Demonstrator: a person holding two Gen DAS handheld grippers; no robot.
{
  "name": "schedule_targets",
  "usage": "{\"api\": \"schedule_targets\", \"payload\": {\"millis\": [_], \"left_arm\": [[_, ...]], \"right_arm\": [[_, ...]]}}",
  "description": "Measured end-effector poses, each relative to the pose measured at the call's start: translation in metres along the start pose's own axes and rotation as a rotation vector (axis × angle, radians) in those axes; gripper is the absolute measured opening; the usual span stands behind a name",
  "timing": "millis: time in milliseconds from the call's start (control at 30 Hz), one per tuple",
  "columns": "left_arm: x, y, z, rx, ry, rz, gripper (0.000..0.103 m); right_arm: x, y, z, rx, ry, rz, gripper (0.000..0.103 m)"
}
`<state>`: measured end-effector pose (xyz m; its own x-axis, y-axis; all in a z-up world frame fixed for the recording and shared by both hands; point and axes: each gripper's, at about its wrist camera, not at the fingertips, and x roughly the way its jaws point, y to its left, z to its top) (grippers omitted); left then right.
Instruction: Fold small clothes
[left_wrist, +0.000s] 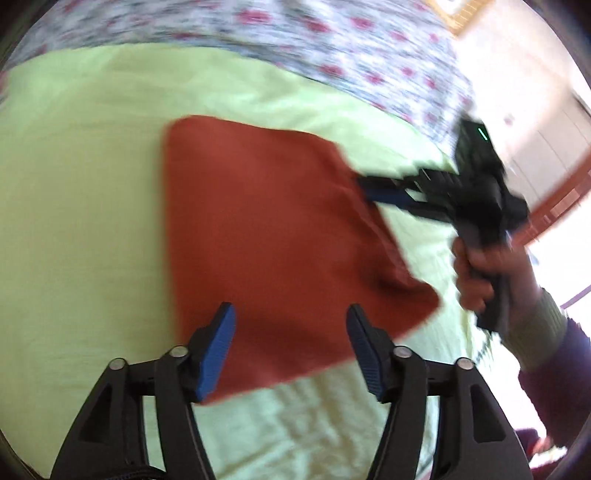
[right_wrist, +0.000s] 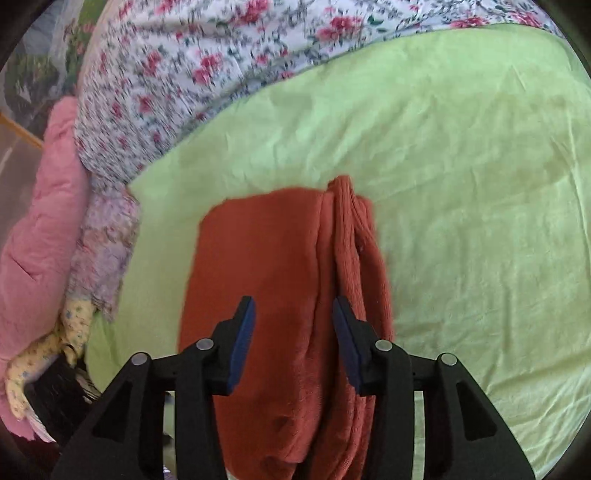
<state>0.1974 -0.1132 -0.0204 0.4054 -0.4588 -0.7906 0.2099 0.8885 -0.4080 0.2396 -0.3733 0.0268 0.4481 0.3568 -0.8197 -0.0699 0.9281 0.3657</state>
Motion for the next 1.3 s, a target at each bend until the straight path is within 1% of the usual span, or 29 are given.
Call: {"api": "schedule_targets", "payload": {"millis": [67, 100, 133, 200, 233, 267, 300, 333, 400, 433, 467, 500, 567, 633, 733, 800, 900, 967, 1000, 1033, 1067, 1100, 1133, 1167, 1233, 1300], "left_arm": [[0.006, 0.023, 0.007, -0.079, 0.012, 0.03, 0.066], [0.008, 0.032, 0.009, -0.109, 0.017, 0.028, 0.066], [0.014, 0.042, 0.014, -0.139, 0.024, 0.026, 0.066], [0.026, 0.058, 0.02, -0.182, 0.034, 0.031, 0.066], [0.029, 0.06, 0.02, -0.2, 0.039, 0.027, 0.066], [0.03, 0.066, 0.022, -0.222, 0.048, 0.022, 0.066], [0.025, 0.07, 0.016, -0.233, 0.056, 0.014, 0.066], [0.024, 0.069, 0.015, -0.241, 0.06, 0.003, 0.066], [0.022, 0.067, 0.018, -0.232, 0.05, -0.007, 0.067], [0.025, 0.063, 0.023, -0.219, 0.051, -0.013, 0.069], [0.026, 0.059, 0.023, -0.212, 0.058, -0.023, 0.071], [0.029, 0.056, 0.022, -0.206, 0.067, -0.031, 0.071], [0.039, 0.048, 0.026, -0.183, 0.093, -0.02, 0.071], [0.046, 0.044, 0.026, -0.158, 0.107, -0.002, 0.071], [0.056, 0.044, 0.024, -0.158, 0.135, -0.013, 0.071], [0.059, 0.044, 0.026, -0.161, 0.138, -0.019, 0.071], [0.063, 0.045, 0.028, -0.156, 0.14, -0.019, 0.071], [0.068, 0.043, 0.029, -0.144, 0.143, -0.005, 0.071], [0.07, 0.042, 0.031, -0.138, 0.143, -0.001, 0.071], [0.071, 0.04, 0.032, -0.135, 0.144, 0.003, 0.071], [0.072, 0.04, 0.032, -0.133, 0.144, 0.003, 0.071], [0.073, 0.041, 0.033, -0.135, 0.144, 0.001, 0.071], [0.073, 0.042, 0.033, -0.14, 0.146, -0.003, 0.071], [0.072, 0.043, 0.034, -0.147, 0.146, -0.009, 0.071], [0.072, 0.046, 0.034, -0.165, 0.146, -0.02, 0.071], [0.075, 0.049, 0.035, -0.179, 0.147, -0.031, 0.071]], "right_arm": [[0.014, 0.0, 0.001, -0.012, 0.018, -0.062, 0.045], [0.019, -0.002, 0.002, -0.016, 0.019, -0.084, 0.045], [0.023, -0.005, 0.003, -0.012, 0.018, -0.092, 0.045], [0.028, -0.009, 0.004, 0.001, 0.021, -0.074, 0.045], [0.031, -0.011, 0.004, 0.008, 0.025, -0.063, 0.043], [0.032, -0.012, 0.005, 0.01, 0.028, -0.049, 0.035], [0.033, -0.012, 0.006, 0.016, 0.035, -0.03, 0.01], [0.027, -0.012, 0.007, 0.037, 0.032, 0.002, 0.01], [0.004, -0.009, 0.011, 0.055, -0.03, 0.068, 0.01], [-0.014, -0.006, 0.013, 0.051, -0.071, 0.088, 0.01], [-0.024, -0.004, 0.015, 0.039, -0.096, 0.085, 0.01], [-0.032, -0.005, 0.016, 0.024, -0.105, 0.072, 0.01], [-0.026, -0.009, 0.017, -0.006, -0.081, 0.007, 0.01], [-0.005, -0.019, 0.014, -0.023, -0.032, -0.058, 0.01], [0.024, -0.035, 0.009, -0.031, 0.012, -0.114, 0.01], [0.027, -0.04, 0.007, -0.028, 0.001, -0.112, 0.01], [0.019, -0.041, 0.002, -0.003, -0.018, -0.104, 0.011], [0.012, -0.039, -0.001, 0.006, -0.018, -0.107, 0.012], [0.008, -0.036, -0.002, 0.015, -0.019, -0.109, 0.016], [0.004, -0.034, -0.004, 0.023, -0.023, -0.116, 0.023], [-0.001, -0.031, -0.005, 0.037, -0.031, -0.125, 0.036], [-0.005, -0.029, -0.007, 0.049, -0.041, -0.123, 0.044], [-0.009, -0.027, -0.01, 0.061, -0.057, -0.108, 0.06], [-0.01, -0.025, -0.013, 0.066, -0.059, -0.097, 0.069], [-0.007, -0.025, -0.023, 0.067, -0.034, -0.089, 0.069], [0.001, -0.029, -0.029, 0.074, 0.001, -0.103, 0.069]]}}
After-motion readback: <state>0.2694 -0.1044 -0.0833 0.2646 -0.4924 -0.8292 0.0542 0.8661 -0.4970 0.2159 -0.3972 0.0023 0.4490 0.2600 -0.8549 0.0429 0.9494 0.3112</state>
